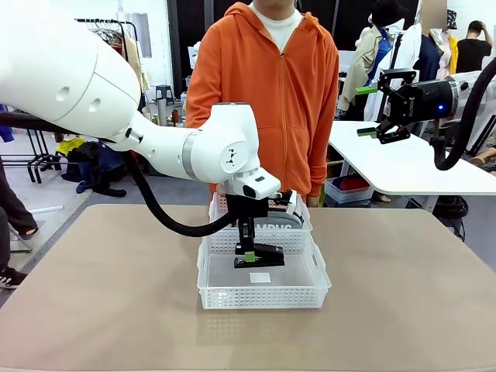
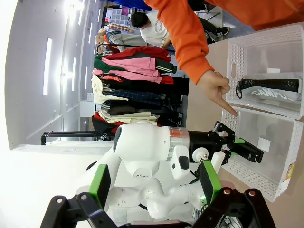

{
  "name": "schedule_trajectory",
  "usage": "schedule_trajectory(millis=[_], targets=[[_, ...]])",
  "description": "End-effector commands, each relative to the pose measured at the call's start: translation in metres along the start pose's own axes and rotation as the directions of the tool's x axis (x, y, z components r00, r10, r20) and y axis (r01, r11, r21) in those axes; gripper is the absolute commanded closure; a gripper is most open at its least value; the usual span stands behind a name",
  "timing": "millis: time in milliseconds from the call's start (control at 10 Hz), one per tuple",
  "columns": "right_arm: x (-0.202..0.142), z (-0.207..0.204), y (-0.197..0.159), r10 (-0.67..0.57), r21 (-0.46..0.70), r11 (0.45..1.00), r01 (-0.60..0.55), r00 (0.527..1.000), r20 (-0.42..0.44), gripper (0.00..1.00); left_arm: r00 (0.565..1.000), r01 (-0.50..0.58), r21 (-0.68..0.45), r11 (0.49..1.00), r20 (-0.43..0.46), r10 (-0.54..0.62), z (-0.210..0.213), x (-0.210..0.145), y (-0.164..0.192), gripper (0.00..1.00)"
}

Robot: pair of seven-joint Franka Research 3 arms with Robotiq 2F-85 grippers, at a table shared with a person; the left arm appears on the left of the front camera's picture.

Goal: Distribute items into two baskets.
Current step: Place the picked Stapler into the Organizing basket as instructed by the person.

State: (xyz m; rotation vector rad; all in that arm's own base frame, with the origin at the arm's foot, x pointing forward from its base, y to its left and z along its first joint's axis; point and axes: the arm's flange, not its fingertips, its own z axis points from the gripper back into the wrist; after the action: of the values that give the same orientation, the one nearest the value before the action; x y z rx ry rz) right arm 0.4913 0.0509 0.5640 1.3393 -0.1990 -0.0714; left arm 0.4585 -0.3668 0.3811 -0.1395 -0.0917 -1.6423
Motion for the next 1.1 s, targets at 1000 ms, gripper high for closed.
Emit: schedule_trajectory(millis=[1000], targets=[[0.001,0.0,0.004,-0.003,-0.003,1.0,0.003,1.0,0.005,0.0,0.995,-0.057,-0.068,0.996,-0.09,0.051,-0.038,0.014,0.031,1.0]])
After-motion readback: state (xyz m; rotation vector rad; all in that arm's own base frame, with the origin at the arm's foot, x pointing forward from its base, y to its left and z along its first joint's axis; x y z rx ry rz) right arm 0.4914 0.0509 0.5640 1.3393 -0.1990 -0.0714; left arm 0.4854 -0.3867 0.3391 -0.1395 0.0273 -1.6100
